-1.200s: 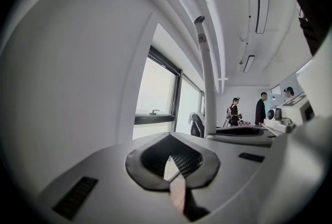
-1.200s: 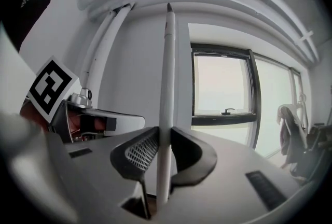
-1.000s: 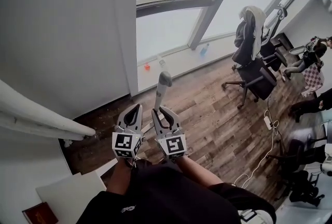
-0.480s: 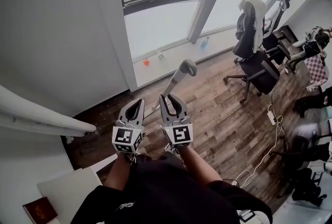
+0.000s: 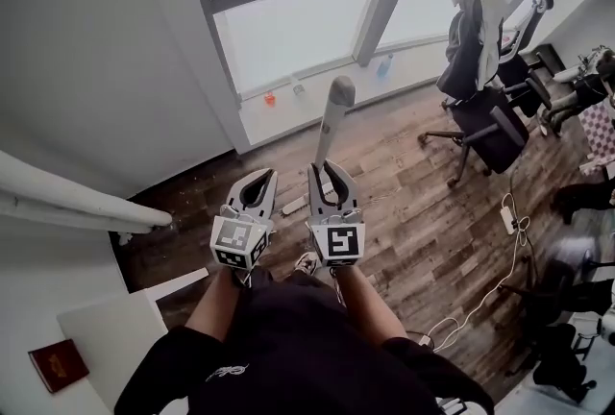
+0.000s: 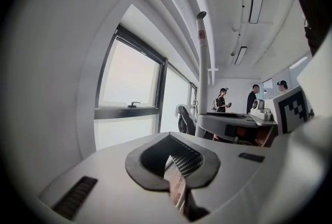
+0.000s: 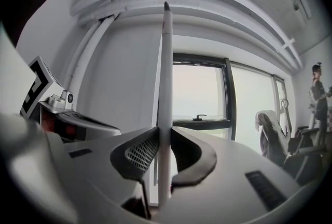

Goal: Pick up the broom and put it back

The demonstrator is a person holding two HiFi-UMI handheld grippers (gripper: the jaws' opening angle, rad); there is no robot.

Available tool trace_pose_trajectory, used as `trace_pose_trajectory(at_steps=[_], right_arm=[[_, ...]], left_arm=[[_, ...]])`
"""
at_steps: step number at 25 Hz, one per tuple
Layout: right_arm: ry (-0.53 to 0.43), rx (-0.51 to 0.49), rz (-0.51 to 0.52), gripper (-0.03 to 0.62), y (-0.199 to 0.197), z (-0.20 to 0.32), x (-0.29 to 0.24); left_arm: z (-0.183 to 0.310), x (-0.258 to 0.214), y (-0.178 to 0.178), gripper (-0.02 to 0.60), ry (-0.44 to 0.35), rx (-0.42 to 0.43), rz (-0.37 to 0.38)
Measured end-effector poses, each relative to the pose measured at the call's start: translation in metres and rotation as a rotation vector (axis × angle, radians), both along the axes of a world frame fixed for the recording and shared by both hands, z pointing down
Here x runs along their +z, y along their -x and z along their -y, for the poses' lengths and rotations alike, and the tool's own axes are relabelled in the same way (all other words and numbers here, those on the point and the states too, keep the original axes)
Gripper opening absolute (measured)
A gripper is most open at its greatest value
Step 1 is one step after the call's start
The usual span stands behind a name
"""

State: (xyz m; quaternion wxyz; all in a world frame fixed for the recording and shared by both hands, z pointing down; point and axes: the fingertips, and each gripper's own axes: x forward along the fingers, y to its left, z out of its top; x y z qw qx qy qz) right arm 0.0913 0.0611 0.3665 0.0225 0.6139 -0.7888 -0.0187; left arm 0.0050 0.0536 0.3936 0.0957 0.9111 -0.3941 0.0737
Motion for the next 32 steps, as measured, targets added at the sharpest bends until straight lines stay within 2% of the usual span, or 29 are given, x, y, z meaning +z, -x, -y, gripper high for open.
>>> trace_pose_trajectory(at_steps=[7,14,19,24,32], right_arm=[[-0.005,0.065,0.007,0.087,-0.07,0.0,0.011],[-0.015,0.101,0.004,0.087,-0.121,0.04,0.017],[-0.015,0.101,-0.007,0.087,-0.151,0.083,0.027],[-0.025,0.131,0.011,0.087,-0.179,0.143,0.036],[0.019,0.095,-0.006,0.087,-0.198,0.229,0.054]], left_arm=[[0.008,0.015,-0.046,0.0,0.033,0.013,0.022],[0.045,0.031,-0.094,0.0,0.041,0.039,0.029],[0.095,0.046,-0.122,0.0,0.068,0.042,0.032],[0.151,0.059,-0.155,0.0,0.083,0.088,0.052],[0.225,0.075,-0.17,0.0,0.124,0.054,0.042]])
